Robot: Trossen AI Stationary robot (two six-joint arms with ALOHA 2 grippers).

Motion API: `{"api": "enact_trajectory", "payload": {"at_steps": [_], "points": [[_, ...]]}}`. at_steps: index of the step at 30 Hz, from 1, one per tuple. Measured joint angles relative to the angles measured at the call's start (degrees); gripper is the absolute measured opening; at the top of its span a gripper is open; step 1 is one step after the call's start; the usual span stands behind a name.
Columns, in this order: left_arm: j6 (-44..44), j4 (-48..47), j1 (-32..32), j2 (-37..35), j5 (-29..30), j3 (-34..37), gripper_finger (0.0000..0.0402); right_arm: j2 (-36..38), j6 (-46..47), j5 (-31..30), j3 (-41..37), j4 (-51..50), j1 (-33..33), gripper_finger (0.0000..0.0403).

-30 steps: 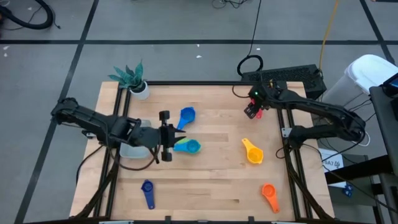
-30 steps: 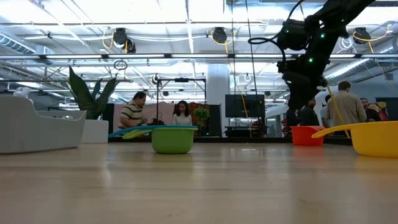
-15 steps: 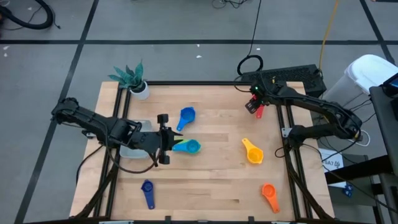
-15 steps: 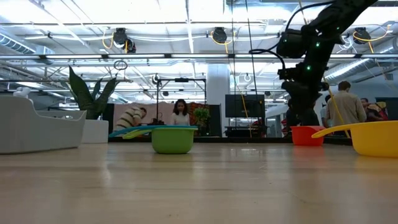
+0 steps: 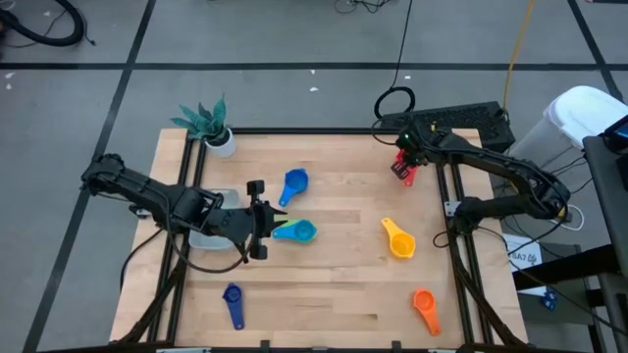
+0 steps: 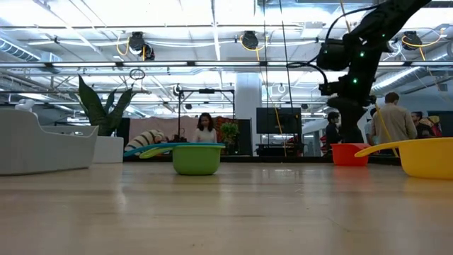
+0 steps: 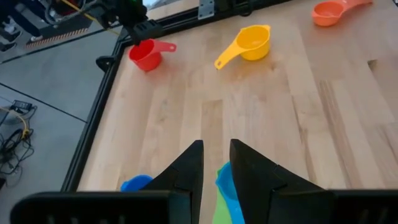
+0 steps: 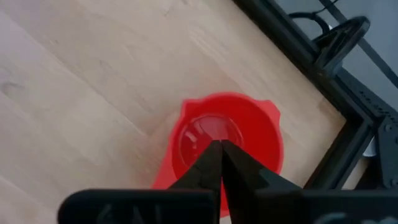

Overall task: Nest measuring cups in basket
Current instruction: Move the red measuring cup to the center of the table

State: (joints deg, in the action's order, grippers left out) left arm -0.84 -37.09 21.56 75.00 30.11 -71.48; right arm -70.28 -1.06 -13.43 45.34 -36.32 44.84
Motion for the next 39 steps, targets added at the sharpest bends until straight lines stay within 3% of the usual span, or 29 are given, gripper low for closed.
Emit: {"api": "enact_trajectory", "payload": {"at_steps": [14,24,29,39], "points": [[-1.93,-0.43,0.47,0.00,0.00,0.00,0.0083,-9.19,-0.74,0.41,0.00,-1.00,0.64,0.0000],[-2.93,-0.47,1.92,0.00,0.00,0.00,0.0083,-12.68,1.06,8.02,0.02,-0.10,-1.14,0.0000],[-2.94,-0.47,2.08,0.00,0.00,0.00,0.0083,-13.11,4.08,12.06,0.01,2.02,-5.12,0.0000],[-2.49,-0.43,1.89,0.00,0.00,0.00,0.0083,-13.09,11.83,12.42,0.07,5.56,-18.17,0.0000]]}}
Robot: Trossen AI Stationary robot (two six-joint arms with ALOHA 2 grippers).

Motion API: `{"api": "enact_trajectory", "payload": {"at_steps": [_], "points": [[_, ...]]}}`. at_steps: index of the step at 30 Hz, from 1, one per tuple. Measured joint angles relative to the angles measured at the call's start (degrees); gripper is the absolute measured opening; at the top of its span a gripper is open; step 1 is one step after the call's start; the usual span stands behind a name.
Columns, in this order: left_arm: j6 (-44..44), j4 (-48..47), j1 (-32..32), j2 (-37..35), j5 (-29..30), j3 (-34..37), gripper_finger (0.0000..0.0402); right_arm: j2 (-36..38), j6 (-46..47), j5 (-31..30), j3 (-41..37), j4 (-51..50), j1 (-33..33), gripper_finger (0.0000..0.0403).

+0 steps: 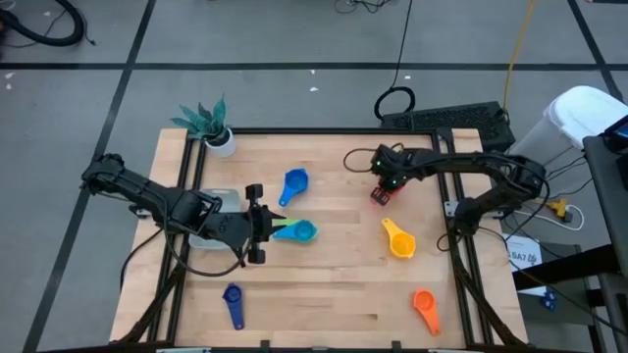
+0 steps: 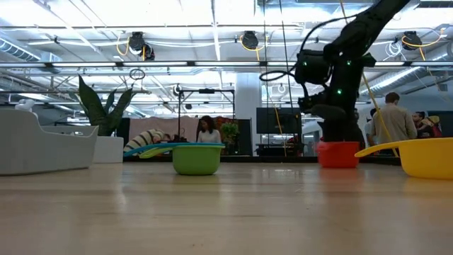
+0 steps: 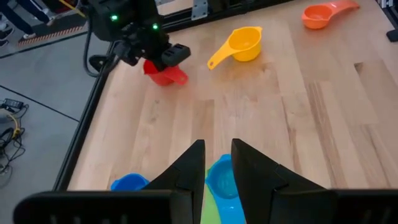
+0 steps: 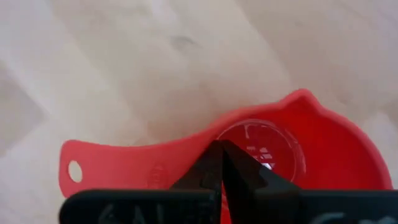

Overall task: Nest measuring cups in basket
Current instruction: Move the red measuring cup to the center of the table, then stack the top light blue measuring cup on top of the red measuring cup

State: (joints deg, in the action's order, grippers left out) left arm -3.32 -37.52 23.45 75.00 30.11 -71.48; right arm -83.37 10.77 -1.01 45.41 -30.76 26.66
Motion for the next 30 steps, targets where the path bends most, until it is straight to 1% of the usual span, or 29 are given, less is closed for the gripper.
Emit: {"api": "enact_trajectory", "payload": {"at_steps": [3,11,16,18,21,23,25,27,30], "points": [[0.03,0.02,-0.22,0.00,0.00,0.00,0.0083,-0.02,2.57,1.22,1.02,1.05,-4.23,0.0000],[0.14,0.02,-0.99,0.00,0.04,0.00,0.0083,-0.02,7.78,1.02,7.41,4.70,-14.86,0.0000],[0.60,-0.02,-0.99,0.00,0.28,0.00,0.0083,-0.02,8.71,-1.34,11.26,5.77,-19.31,0.0000],[0.60,-0.64,-0.97,0.00,2.85,0.00,0.0083,-0.02,7.83,-3.04,13.01,5.71,-20.59,0.0000],[-0.45,-5.25,-1.61,0.00,10.56,0.00,0.0083,-0.02,4.56,-6.92,15.99,4.36,-21.39,0.0000],[-2.49,-8.29,-3.25,0.00,14.16,0.43,0.0083,-0.02,2.26,-9.89,17.91,1.33,-20.65,0.0000],[-4.08,-9.98,-5.61,0.00,14.49,1.50,0.0083,0.02,0.63,-12.00,18.72,-1.68,-19.00,0.0000],[-4.58,-10.29,-7.78,0.02,12.77,2.97,0.0083,0.00,-0.03,-12.72,18.57,-4.97,-16.96,0.0000],[-2.75,-7.07,-10.95,-0.02,10.01,6.55,0.0083,-0.02,-0.63,-12.67,17.52,-7.95,-14.38,0.0000]]}}
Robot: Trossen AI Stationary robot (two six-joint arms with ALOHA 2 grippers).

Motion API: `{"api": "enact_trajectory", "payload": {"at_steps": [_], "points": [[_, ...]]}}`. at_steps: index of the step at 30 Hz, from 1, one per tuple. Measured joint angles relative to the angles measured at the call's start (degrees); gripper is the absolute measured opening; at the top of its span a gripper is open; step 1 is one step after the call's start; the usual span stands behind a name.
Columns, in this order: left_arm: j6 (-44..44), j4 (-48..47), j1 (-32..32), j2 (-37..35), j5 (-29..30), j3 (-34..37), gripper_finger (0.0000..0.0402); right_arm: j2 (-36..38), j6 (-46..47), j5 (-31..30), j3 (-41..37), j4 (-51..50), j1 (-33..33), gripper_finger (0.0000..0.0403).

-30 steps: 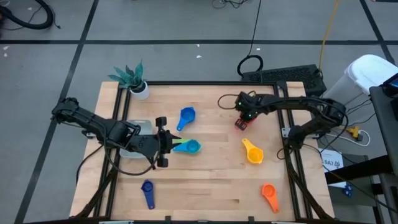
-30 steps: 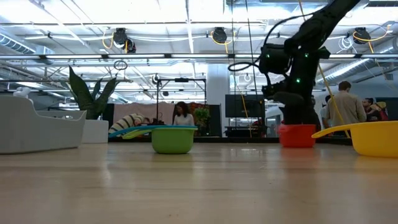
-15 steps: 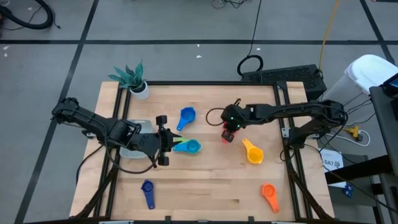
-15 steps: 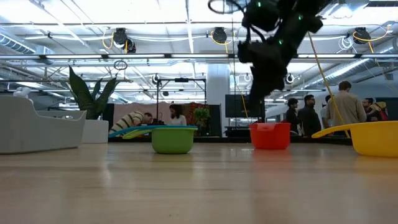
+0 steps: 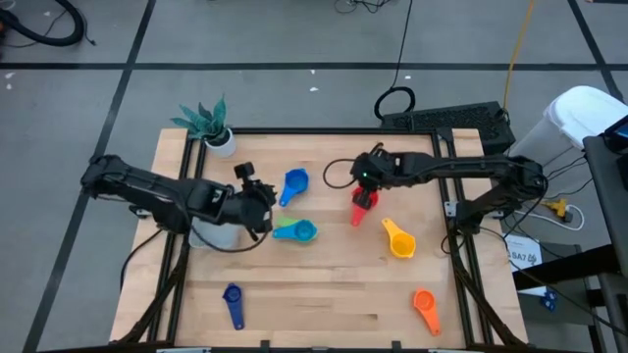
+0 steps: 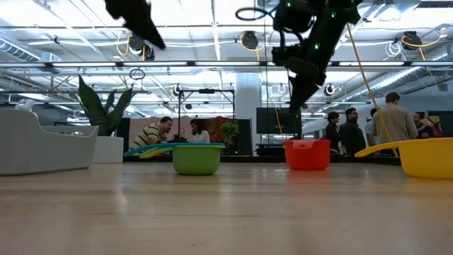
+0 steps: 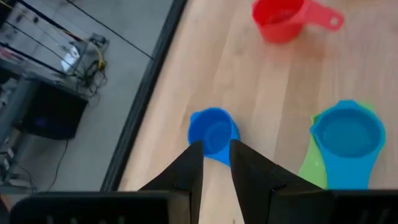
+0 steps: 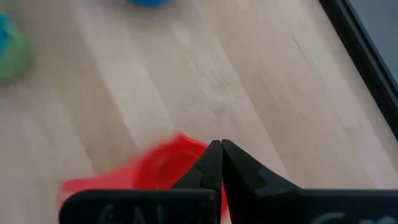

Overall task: Nest measuring cups in basket
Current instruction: Stack the top light blue measuring cup on top of the red measuring cup

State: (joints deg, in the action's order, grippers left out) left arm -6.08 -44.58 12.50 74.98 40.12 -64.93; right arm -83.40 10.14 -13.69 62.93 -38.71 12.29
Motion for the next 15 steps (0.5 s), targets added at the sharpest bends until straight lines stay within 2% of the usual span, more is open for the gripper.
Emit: {"api": "enact_trajectory", "payload": {"at_steps": [3,8,11,15], "points": [[3.25,7.25,-4.59,0.04,-3.34,5.31,0.0083,-0.01,-0.53,0.17,-0.32,-0.10,0.80,0.0000],[6.03,19.32,-13.89,0.07,-13.34,12.02,0.0083,0.00,-2.15,0.39,-0.32,1.06,0.73,0.0000],[1.41,22.29,-19.27,0.07,-14.54,12.14,0.0083,0.00,-2.37,0.41,-0.32,1.06,0.88,0.0000],[-3.38,22.72,-24.36,0.05,-20.74,9.68,0.0083,0.00,-3.86,0.43,-0.32,1.13,0.88,0.0000]]}}
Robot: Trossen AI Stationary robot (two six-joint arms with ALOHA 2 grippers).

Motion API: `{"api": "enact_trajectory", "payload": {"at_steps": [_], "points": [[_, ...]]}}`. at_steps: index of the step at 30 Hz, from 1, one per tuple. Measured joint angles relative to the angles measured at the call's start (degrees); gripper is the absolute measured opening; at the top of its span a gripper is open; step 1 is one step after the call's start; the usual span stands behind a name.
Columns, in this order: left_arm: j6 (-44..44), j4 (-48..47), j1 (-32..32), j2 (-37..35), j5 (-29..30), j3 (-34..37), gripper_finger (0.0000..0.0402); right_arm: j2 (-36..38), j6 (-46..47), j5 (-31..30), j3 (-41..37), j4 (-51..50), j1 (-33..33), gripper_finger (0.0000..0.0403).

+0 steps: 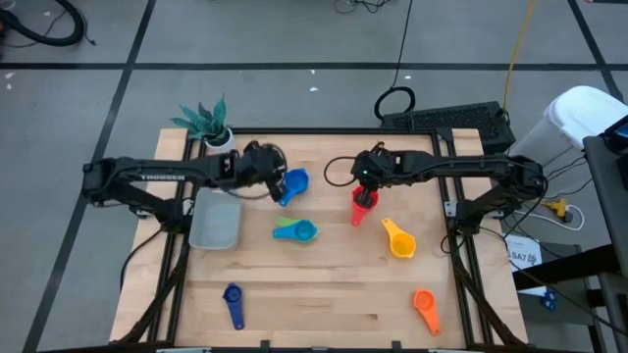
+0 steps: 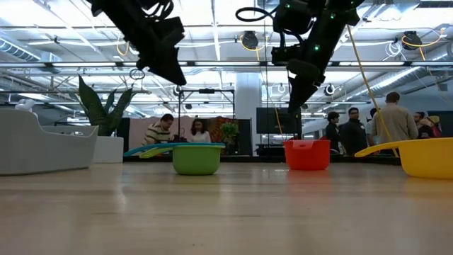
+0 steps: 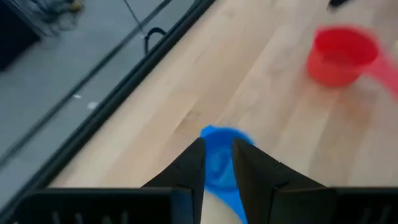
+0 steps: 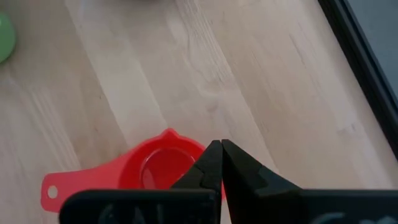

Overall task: Nest measuring cups in basket
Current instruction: Stack the top light blue measuring cup on top of the red measuring cup

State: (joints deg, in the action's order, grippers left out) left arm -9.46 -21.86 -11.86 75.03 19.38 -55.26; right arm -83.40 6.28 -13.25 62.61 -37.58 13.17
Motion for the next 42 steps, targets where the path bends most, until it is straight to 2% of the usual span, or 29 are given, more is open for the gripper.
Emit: {"api": "enact_trajectory", "payload": {"at_steps": [3,9,13,16,22,27,31,42], "points": [[-0.78,1.36,-2.63,0.63,-4.11,-1.04,0.0083,0.00,-0.51,1.32,0.00,0.02,0.00,0.0000],[-0.43,3.98,-5.48,6.31,-3.87,-1.10,0.0083,0.12,-0.50,2.47,-0.02,0.11,-0.11,0.0000],[2.74,4.23,-6.47,10.99,-6.93,-1.04,0.0095,0.88,-0.65,4.73,-0.07,0.62,-0.11,0.0000],[5.13,4.43,-6.49,12.83,-7.26,-0.99,0.0131,2.35,-1.26,5.98,-0.11,0.49,-0.13,0.0000],[7.39,4.35,-7.18,13.04,-7.65,-1.06,0.0232,6.65,-1.32,5.98,-0.11,0.63,-0.13,0.0000],[11.88,3.96,-9.34,13.84,-14.17,-1.09,0.0276,10.61,-1.07,5.90,-0.11,0.69,-0.62,0.0000],[14.43,3.08,-10.71,15.16,-14.71,-0.97,0.0272,13.16,-1.00,5.89,-0.09,0.73,-1.65,0.0000],[13.50,3.79,-13.92,19.61,-17.82,-1.10,0.0209,15.61,-0.76,5.85,-0.09,0.86,-4.19,0.0000]]}}
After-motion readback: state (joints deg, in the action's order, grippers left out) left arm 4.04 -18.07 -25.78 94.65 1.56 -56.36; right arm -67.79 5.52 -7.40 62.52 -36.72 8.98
